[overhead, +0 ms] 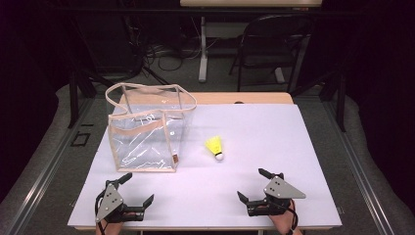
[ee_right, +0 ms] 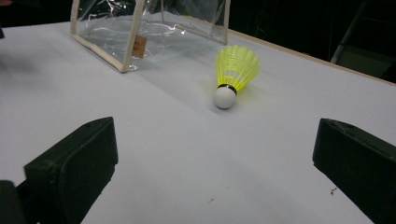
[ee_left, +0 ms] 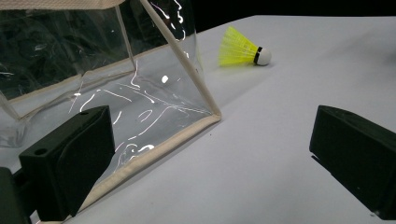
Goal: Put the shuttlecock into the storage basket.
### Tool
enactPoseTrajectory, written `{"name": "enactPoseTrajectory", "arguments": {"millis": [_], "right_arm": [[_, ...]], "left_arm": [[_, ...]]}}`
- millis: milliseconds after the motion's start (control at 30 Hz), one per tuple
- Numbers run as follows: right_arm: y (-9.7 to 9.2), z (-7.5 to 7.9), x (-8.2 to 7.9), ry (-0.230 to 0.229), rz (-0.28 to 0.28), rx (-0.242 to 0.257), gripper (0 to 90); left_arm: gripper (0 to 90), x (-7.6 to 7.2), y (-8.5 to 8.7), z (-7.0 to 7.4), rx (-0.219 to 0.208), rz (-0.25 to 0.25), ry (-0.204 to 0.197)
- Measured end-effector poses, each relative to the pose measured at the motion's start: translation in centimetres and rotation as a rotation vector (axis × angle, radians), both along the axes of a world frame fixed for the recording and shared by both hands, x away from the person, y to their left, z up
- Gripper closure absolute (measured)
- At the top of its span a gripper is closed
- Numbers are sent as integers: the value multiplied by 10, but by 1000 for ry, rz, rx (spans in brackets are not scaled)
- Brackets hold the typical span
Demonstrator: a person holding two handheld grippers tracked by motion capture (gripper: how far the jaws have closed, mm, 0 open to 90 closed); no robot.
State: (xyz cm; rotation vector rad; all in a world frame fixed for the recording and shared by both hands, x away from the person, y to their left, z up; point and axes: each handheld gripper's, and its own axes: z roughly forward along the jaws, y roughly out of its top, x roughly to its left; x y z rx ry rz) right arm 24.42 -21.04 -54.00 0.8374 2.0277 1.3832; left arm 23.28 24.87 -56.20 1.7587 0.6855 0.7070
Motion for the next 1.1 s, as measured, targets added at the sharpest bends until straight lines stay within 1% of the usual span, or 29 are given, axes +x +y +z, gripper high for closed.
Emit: {"name": "enactPoseTrajectory", "arguments": {"millis": [67, 167, 267, 300, 333, 400, 533, 667, 700, 733, 800, 833, 933, 1100], "right_arm": [[4, 0, 2, 8, -16, -22, 0], [7, 1, 6, 23, -16, -21, 0], [10, 1, 10, 50, -15, -21, 0], [10, 1, 10, 50, -15, -21, 0], [12, 0, 12, 67, -15, -28, 0], [13, 0, 13, 72, -13, -29, 0], [18, 0, 19, 107, -14, -39, 0], [23, -1, 26, 122, -11, -55, 0], [23, -1, 26, 122, -11, -55, 0], [26, -2, 30, 133, -13, -63, 0], [27, -2, 31, 135, -13, -66, 0], [29, -2, 35, 137, -21, -80, 0], [30, -1, 37, 146, -20, -74, 0], [33, -1, 45, 173, -26, -86, 0]], "left_arm": [[2, 0, 0, 0, 3, -3, -7], [2, 1, -1, 0, 2, -3, -3], [2, 1, -1, -1, 3, -2, 1], [2, 1, -1, -1, 3, -2, 1], [2, 1, -1, -1, 3, -3, 0], [2, 1, -1, -1, 3, -4, 0], [3, 1, -1, -1, 6, -9, -1], [3, 1, -1, -1, -5, -14, 1], [3, 1, -1, -1, -5, -14, 1], [3, 1, 0, -1, -7, -16, 1], [3, 2, -1, -1, -5, -8, 3], [4, 2, -1, -1, -2, -7, 6], [4, 2, 0, -1, 1, -8, 5], [4, 2, -1, -1, 0, -9, 9]]}}
